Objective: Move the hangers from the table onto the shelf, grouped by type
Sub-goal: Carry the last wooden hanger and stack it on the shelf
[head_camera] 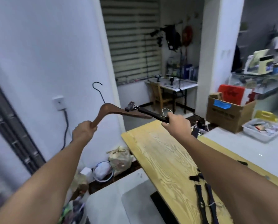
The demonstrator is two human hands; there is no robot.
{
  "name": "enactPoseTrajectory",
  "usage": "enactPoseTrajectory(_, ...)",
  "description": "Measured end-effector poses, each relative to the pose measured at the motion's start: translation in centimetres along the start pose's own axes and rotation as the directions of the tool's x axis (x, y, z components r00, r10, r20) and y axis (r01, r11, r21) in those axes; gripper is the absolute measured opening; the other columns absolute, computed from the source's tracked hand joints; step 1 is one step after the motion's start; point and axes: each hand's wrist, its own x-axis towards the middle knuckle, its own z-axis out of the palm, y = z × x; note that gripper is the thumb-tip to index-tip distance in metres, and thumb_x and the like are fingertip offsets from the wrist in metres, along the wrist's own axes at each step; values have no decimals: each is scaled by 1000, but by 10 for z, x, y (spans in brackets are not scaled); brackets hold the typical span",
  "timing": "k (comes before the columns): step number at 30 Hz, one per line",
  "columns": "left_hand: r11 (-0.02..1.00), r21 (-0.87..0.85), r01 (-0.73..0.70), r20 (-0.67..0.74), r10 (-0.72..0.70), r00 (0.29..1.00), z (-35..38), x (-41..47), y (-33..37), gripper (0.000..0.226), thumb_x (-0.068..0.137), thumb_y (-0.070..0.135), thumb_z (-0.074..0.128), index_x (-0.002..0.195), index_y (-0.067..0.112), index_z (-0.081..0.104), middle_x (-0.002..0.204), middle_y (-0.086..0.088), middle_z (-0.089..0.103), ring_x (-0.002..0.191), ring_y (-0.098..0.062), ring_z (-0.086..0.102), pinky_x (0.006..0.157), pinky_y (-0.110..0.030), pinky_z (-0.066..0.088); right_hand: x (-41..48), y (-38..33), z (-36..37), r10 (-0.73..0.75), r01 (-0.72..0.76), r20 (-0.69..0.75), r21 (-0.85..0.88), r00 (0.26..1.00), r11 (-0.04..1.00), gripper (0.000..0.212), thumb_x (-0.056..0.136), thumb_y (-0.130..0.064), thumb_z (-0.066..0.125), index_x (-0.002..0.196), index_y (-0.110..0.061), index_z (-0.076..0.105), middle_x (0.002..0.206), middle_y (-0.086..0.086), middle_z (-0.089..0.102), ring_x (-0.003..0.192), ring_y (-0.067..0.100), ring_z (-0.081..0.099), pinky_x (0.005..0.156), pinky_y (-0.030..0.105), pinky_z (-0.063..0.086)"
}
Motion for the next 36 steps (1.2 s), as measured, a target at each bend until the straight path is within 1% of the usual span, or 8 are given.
enactPoseTrajectory(7, 969, 131, 211, -27, -210, 977, -45, -79, -84, 19, 88, 37, 55, 92, 19, 62, 96, -7, 68, 94, -30, 64, 78, -33, 48, -19, -116, 11, -238, 220, 77, 194, 968, 956, 26, 87, -34, 54, 106, -15, 55, 100, 9, 67, 96, 32, 63, 67, 32, 39)
enactPoseTrajectory(11, 922, 148, 358, -71, -352, 934, -67, -131, -145, 22, 88, 36, 57, 99, 18, 64, 105, -12, 67, 103, -33, 62, 84, -36, 48, -47, -190, 23, -405, 361, 131, 266, 905, 894, 25, 88, -34, 55, 105, -16, 56, 102, 8, 67, 97, 30, 62, 72, 33, 44)
enactPoseTrajectory(16, 831, 147, 537, -121, -524, 843, -98, -217, -220, 28, 82, 40, 57, 99, 19, 63, 103, -7, 68, 101, -31, 64, 85, -35, 49, -103, -280, 34, -581, 503, 174, 346, 795, 792, 26, 86, -34, 55, 105, -17, 57, 104, 8, 67, 99, 30, 62, 73, 32, 43)
enactPoseTrajectory(20, 718, 138, 682, -170, -661, 730, -123, -300, -275, 29, 81, 43, 57, 98, 21, 64, 104, -7, 70, 99, -29, 65, 82, -33, 51, -166, -348, 35, -720, 598, 158, 452, 676, 662, 25, 86, -34, 57, 103, -16, 57, 103, 9, 68, 99, 31, 63, 72, 34, 43)
enactPoseTrajectory(25, 615, 41, 787, -200, -767, 610, -134, -407, -309, 31, 86, 44, 55, 103, 19, 63, 112, -7, 67, 106, -29, 62, 83, -34, 47, -260, -406, 36, -817, 608, 192, 582, 543, 540, 24, 84, -36, 57, 98, -16, 56, 100, 8, 68, 95, 30, 63, 70, 33, 43)
enactPoseTrajectory(28, 516, -49, 855, -242, -837, 492, -149, -486, -323, 30, 85, 43, 55, 104, 21, 63, 107, -4, 69, 101, -27, 63, 82, -33, 49, -323, -437, 24, -898, 662, 182, 621, 401, 421, 27, 83, -36, 58, 100, -16, 57, 102, 9, 68, 99, 31, 63, 73, 33, 45)
enactPoseTrajectory(33, 353, -86, 932, -326, -894, 308, -170, -578, -321, 34, 86, 49, 52, 99, 19, 65, 100, -1, 69, 96, -25, 65, 80, -28, 47, -404, -466, -7, -960, 677, 126, 685, 252, 268, 33, 84, -40, 60, 105, -15, 59, 103, 11, 68, 102, 33, 62, 80, 36, 49)
enactPoseTrajectory(36, 240, -39, 970, -305, -927, 218, -181, -622, -322, 30, 88, 43, 53, 103, 19, 63, 104, -5, 67, 100, -26, 63, 84, -31, 47, -444, -474, -21, -981, 693, 110, 695, 158, 190, 35, 88, -40, 57, 110, -13, 57, 106, 12, 66, 103, 32, 61, 75, 34, 45)
